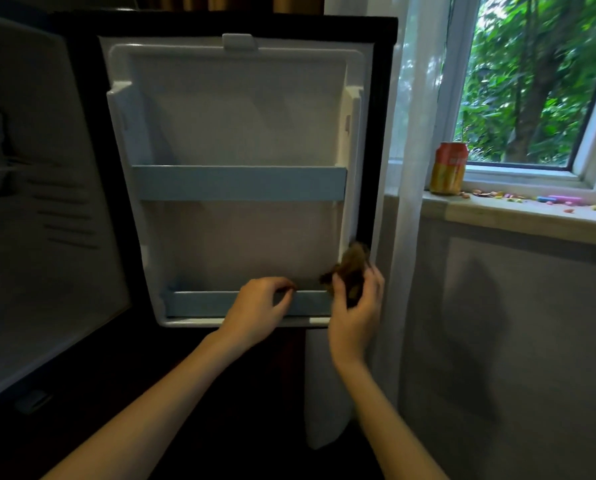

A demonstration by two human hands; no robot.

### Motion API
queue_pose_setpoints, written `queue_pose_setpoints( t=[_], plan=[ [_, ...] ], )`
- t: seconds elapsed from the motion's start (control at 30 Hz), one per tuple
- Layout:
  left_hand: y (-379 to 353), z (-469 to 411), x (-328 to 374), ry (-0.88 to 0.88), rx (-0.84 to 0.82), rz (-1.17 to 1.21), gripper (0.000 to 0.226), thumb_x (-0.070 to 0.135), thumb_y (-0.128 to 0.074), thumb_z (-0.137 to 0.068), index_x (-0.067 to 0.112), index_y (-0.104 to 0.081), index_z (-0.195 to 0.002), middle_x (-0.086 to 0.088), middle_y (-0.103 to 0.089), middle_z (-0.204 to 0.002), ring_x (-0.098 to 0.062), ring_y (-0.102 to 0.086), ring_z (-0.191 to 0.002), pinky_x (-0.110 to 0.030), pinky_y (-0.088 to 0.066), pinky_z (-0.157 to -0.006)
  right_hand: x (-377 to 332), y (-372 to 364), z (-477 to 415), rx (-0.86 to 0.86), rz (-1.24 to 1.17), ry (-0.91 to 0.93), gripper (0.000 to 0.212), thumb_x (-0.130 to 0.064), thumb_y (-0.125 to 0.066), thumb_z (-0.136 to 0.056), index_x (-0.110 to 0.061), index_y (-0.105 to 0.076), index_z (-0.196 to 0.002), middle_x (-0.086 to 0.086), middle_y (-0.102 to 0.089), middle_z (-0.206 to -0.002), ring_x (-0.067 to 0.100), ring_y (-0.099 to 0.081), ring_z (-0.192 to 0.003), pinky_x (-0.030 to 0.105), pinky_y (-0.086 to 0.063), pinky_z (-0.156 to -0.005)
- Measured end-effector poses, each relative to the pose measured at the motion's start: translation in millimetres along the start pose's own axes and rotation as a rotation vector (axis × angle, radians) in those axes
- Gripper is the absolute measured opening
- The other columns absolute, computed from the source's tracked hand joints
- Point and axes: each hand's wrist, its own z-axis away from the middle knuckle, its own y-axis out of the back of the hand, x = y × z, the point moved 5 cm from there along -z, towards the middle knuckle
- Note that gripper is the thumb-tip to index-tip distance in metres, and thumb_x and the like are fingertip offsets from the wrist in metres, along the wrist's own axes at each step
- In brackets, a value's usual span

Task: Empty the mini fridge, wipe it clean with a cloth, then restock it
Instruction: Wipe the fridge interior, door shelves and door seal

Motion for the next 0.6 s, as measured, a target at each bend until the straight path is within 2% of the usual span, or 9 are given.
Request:
queue_pose_setpoints(
  t=[0.07,0.13,0.23,0.33,0.43,0.5,0.57,0.6],
  plan=[
    [1,-1,-2,-0.01,-0.05,-0.001,0.021,0.017,-0.057,-0.094,0.013,-0.073,-0.107,0.0,-0.073,-0.107,-0.016,-0.065,-0.103,-0.026,-0.046,-0.087,-33,-10,-37,0.042,0.015,0.109,0.037,-0.007,-0.065,-0.089,0.003,-0.056,-0.124,0.017,-0.054,-0.129,-0.001,-0.043,-0.114,0.001,-0.033,-0.095],
    [2,-2,-4,-0.01,-0.081,-0.005,0.023,0.015,-0.057,-0.094,0.014,-0.072,-0.111,0.0,-0.072,-0.111,-0.016,-0.064,-0.106,-0.026,-0.045,-0.09,-57,-21,-68,0.066,-0.001,0.194,0.037,-0.008,-0.065,-0.09,0.001,-0.056,-0.125,0.018,-0.055,-0.129,0.002,-0.046,-0.115,-0.001,-0.032,-0.094],
    [2,-5,-5,-0.013,-0.1,-0.02,0.026,0.013,-0.057,-0.093,0.015,-0.071,-0.115,-0.001,-0.07,-0.116,-0.017,-0.062,-0.11,-0.026,-0.042,-0.092,-51,-23,-74,0.066,0.01,0.256,0.034,-0.008,-0.064,-0.09,0.0,-0.058,-0.123,0.014,-0.055,-0.127,0.012,-0.051,-0.117,0.005,-0.038,-0.096],
    [2,-6,-6,-0.023,-0.114,-0.031,0.028,0.014,-0.056,-0.093,0.016,-0.069,-0.118,-0.001,-0.069,-0.119,-0.018,-0.061,-0.114,-0.027,-0.043,-0.095,-14,-7,-41,-0.003,0.014,0.216,0.029,-0.012,-0.06,-0.091,-0.003,-0.061,-0.118,0.007,-0.055,-0.125,0.008,-0.053,-0.115,0.014,-0.045,-0.095],
    [4,-2,-13,-0.017,-0.119,-0.04,0.032,0.013,-0.055,-0.093,0.018,-0.067,-0.122,-0.001,-0.067,-0.122,-0.021,-0.06,-0.117,-0.032,-0.045,-0.098,16,20,-10,-0.075,0.156,0.24,0.026,-0.001,-0.064,-0.087,0.0,-0.065,-0.113,0.003,-0.057,-0.12,0.012,-0.055,-0.109,0.03,-0.05,-0.093],
    [8,1,-22,0.003,-0.107,-0.033,0.033,0.011,-0.056,-0.092,0.017,-0.066,-0.123,-0.002,-0.067,-0.123,-0.022,-0.06,-0.117,-0.034,-0.045,-0.098,12,32,-7,-0.092,0.288,0.38,0.033,0.01,-0.063,-0.084,0.002,-0.065,-0.116,0.005,-0.054,-0.123,0.021,-0.053,-0.113,0.026,-0.044,-0.101],
    [12,6,-28,0.016,-0.107,-0.01,0.034,0.01,-0.057,-0.092,0.015,-0.065,-0.125,-0.003,-0.067,-0.123,-0.021,-0.059,-0.118,-0.032,-0.045,-0.098,-20,26,-13,-0.071,0.362,0.649,0.029,0.005,-0.053,-0.094,0.001,-0.063,-0.121,0.011,-0.052,-0.128,0.027,-0.05,-0.118,0.026,-0.039,-0.108],
    [15,8,-30,0.015,-0.106,-0.005,0.035,0.01,-0.057,-0.092,0.015,-0.064,-0.126,-0.003,-0.066,-0.124,-0.02,-0.059,-0.118,-0.03,-0.045,-0.098,-39,13,-18,-0.08,0.389,0.781,0.028,-0.001,-0.046,-0.1,0.0,-0.064,-0.121,0.013,-0.055,-0.129,0.028,-0.051,-0.12,0.029,-0.041,-0.107]
  ],
)
